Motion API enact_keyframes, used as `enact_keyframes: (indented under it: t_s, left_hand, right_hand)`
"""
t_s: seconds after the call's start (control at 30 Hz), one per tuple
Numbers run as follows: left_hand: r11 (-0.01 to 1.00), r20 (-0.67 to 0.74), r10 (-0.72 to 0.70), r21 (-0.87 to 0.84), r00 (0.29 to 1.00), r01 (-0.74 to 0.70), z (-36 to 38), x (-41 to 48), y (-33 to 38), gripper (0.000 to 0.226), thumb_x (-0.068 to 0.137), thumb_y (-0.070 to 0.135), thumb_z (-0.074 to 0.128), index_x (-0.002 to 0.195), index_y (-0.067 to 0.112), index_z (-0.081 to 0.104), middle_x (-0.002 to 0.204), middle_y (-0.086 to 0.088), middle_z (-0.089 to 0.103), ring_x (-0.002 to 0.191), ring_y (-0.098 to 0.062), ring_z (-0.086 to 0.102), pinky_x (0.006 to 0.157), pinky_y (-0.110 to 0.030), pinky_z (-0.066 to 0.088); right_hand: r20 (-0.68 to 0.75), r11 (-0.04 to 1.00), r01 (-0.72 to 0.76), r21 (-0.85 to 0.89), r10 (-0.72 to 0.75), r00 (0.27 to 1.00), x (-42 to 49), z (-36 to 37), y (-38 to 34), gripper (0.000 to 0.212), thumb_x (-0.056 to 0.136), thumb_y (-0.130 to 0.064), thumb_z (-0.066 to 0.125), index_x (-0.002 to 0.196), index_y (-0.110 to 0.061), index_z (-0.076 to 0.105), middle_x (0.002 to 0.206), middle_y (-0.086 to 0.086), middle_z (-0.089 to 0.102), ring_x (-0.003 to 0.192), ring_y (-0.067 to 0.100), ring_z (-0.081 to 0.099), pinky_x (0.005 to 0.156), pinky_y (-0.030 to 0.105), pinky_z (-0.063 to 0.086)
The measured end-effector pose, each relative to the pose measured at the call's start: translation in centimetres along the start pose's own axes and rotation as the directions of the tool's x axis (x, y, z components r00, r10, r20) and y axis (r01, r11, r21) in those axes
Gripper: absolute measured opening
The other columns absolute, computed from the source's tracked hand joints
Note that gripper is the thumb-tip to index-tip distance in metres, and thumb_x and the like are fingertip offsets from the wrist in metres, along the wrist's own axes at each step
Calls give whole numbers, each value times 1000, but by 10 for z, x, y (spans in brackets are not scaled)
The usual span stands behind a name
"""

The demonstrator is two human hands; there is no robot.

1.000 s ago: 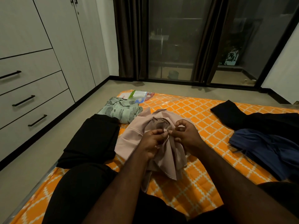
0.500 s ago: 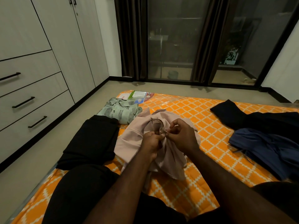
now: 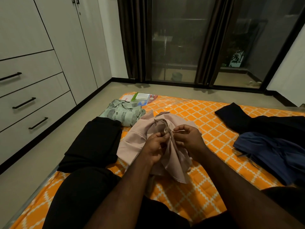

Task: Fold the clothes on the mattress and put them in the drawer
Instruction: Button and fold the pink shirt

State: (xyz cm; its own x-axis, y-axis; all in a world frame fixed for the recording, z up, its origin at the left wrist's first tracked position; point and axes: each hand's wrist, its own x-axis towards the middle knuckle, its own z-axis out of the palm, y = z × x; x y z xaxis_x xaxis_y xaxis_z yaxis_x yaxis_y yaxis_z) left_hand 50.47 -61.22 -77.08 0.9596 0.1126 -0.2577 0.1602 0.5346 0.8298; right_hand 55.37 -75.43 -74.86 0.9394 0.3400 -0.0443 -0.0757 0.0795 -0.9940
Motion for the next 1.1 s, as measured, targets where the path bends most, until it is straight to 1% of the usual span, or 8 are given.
enact_keyframes:
  t_s: [0.17,0.33,0.43,0.57,0.67,0.8,0.97,1.1]
  left_hand:
    - [997,47,-72,-7,996,72,1,-6,9,14,102,4,50,99,4,64,64,-1,67,48,-10,63,40,-16,46]
    - [988,61,-152,20,987,151,-1,-7,9,17,103,7,51,93,9,64,59,2,63,41,-6,55,32,-15,36]
    - [986,57,-167,10,984,167,0,-9,9,14,101,8,55,97,10,68,70,-1,67,49,-9,62,37,-14,41]
    - [997,-46,-74,-15,996,73,-1,-4,1,5,93,6,66,97,7,69,80,-7,72,64,-16,69,53,-24,54]
    - [980,-176,107,184,979,-74,0,1,-2,7,87,11,76,88,6,70,81,-11,71,66,-18,66,53,-25,52]
    - [920,-153,272,332,950,-210,9,2,-2,21,89,29,77,86,8,76,84,-14,75,73,-19,68,59,-28,54]
    - [884,-180,332,402,926,-239,7,4,-9,26,83,35,80,92,11,78,88,-10,77,88,-31,74,82,-54,60]
    - [854,-207,356,467,911,-228,3,10,-15,48,72,57,74,90,14,76,85,-6,77,86,-28,74,80,-55,60]
  right_hand:
    - [60,998,-34,45,31,998,-1,-2,0,9,93,3,65,97,0,71,87,15,73,76,25,70,66,31,60]
    - [79,996,-68,52,64,995,1,-6,3,9,90,3,69,98,2,74,92,18,74,86,29,71,80,39,61]
    - [78,994,-94,52,90,993,3,-8,1,8,89,4,69,95,1,74,88,16,73,85,28,70,79,39,59]
    - [17,1000,8,15,-9,1000,1,-4,-2,6,87,7,72,89,2,72,79,14,71,66,18,67,57,24,54]
    - [-121,966,155,-209,-182,976,1,1,6,9,82,2,79,80,-6,76,71,8,74,62,17,68,56,27,55]
    - [-182,800,258,-541,-411,893,2,5,18,5,82,-17,82,84,-14,79,73,-8,74,68,1,70,60,17,55]
    - [-166,774,291,-562,-450,878,0,9,22,5,82,-20,82,86,-19,78,76,-12,73,70,0,69,64,20,57]
    - [-161,790,300,-535,-443,882,-2,11,20,9,82,-15,80,85,-22,77,76,-12,73,70,0,70,64,20,58]
